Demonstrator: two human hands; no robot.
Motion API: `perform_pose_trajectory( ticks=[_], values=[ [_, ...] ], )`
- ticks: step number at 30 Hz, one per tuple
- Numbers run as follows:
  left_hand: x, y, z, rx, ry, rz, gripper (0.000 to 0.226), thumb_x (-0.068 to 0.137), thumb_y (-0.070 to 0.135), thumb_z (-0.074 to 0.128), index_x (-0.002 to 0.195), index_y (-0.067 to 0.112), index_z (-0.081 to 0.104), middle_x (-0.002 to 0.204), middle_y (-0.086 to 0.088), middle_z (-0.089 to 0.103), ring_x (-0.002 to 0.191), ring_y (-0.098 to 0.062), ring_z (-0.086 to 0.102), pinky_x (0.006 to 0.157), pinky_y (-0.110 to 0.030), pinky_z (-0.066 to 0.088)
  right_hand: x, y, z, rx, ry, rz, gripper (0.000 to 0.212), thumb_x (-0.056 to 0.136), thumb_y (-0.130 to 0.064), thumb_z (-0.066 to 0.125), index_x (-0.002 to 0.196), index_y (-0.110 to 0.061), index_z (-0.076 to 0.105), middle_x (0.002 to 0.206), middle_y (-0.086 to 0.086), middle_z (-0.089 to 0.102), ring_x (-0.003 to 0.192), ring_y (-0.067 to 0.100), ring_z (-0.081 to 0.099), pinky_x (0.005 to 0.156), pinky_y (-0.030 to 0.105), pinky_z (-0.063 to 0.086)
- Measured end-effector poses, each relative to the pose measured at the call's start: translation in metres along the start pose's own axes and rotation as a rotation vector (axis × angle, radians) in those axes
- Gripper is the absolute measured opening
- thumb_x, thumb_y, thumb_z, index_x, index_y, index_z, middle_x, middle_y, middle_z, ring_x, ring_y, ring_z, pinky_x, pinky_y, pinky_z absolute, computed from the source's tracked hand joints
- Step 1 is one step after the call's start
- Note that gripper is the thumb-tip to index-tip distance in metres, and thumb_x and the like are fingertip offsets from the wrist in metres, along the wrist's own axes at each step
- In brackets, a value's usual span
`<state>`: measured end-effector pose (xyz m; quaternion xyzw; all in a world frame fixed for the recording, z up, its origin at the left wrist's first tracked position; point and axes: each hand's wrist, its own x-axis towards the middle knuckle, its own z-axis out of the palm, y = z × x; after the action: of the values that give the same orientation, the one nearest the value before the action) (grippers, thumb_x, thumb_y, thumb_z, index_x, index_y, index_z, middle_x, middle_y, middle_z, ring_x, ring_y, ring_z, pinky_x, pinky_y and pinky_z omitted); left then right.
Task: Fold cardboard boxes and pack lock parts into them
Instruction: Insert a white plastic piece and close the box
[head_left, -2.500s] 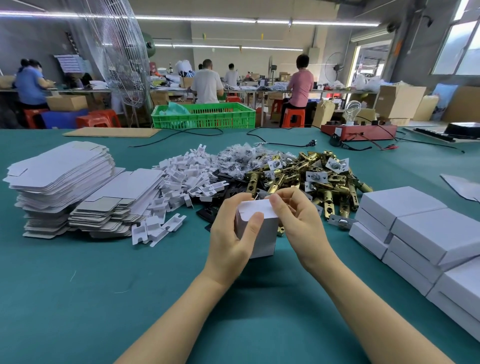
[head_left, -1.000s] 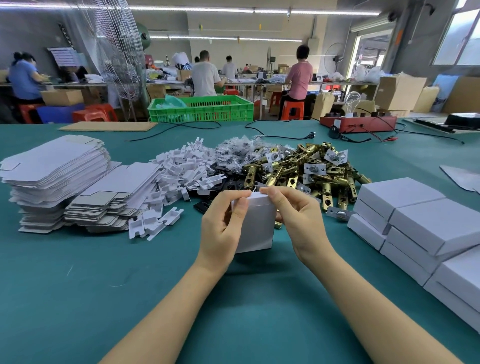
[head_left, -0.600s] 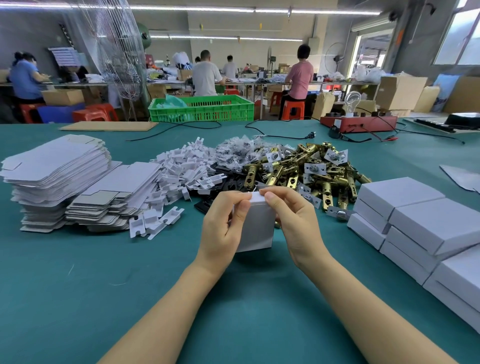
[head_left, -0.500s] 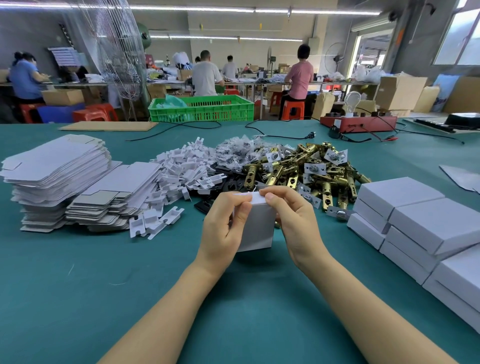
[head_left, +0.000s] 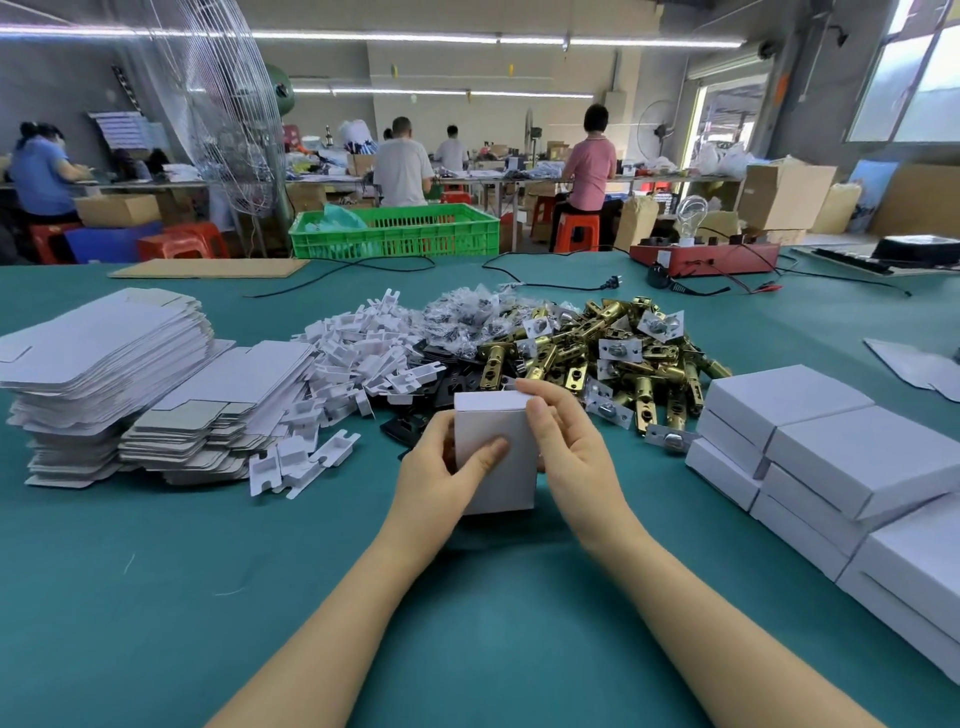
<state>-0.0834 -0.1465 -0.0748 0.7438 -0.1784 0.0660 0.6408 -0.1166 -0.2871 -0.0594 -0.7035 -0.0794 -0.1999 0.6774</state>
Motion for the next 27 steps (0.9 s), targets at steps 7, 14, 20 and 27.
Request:
perform_pose_trajectory(
  ticks=[7,14,20,27],
  values=[
    [0.005,-0.005,0.000,0.004,0.010,-0.115,0.044,0.070,0.052,0.081,0.104,0.031,0.061,0.101,0.008,0.071,0.091,-0.008,0.068,0.077,-0.030,0.056,0.003,0.008,-0.003,-0.171,-0.085,0.075,0.047,0.092,-0.036,0.061,0.133,-0.044,0.040,0.099,0.002,0.065,0.093,0.014,0.063,0.079,0.027,0.052],
    [0.009,-0.004,-0.002,-0.171,-0.004,-0.285,0.030,0.076,0.034,0.076,0.094,0.012,0.067,0.082,-0.002,0.075,0.065,-0.012,0.070,0.053,-0.023,0.052,0.004,0.001,-0.006,-0.081,-0.128,0.313,0.025,0.093,-0.032,0.060,0.113,-0.017,0.057,0.097,0.004,0.066,0.075,0.006,0.066,0.052,0.021,0.049],
    [0.010,0.003,-0.005,-0.354,-0.078,-0.393,0.043,0.092,0.049,0.055,0.101,0.009,0.068,0.090,-0.015,0.076,0.074,-0.026,0.072,0.063,-0.034,0.056,0.004,-0.005,-0.009,0.107,-0.016,0.547,0.028,0.095,-0.029,0.057,0.106,-0.003,0.059,0.089,0.008,0.070,0.066,0.015,0.066,0.055,0.026,0.052],
    [0.014,0.012,-0.003,-0.375,-0.069,-0.450,0.045,0.102,0.045,0.041,0.101,0.004,0.061,0.067,-0.013,0.071,0.049,-0.024,0.068,0.044,-0.027,0.056,0.009,-0.016,-0.032,0.415,0.201,0.749,0.023,0.092,-0.030,0.058,0.099,-0.008,0.057,0.067,0.005,0.066,0.056,0.016,0.062,0.045,0.021,0.046]
  ],
)
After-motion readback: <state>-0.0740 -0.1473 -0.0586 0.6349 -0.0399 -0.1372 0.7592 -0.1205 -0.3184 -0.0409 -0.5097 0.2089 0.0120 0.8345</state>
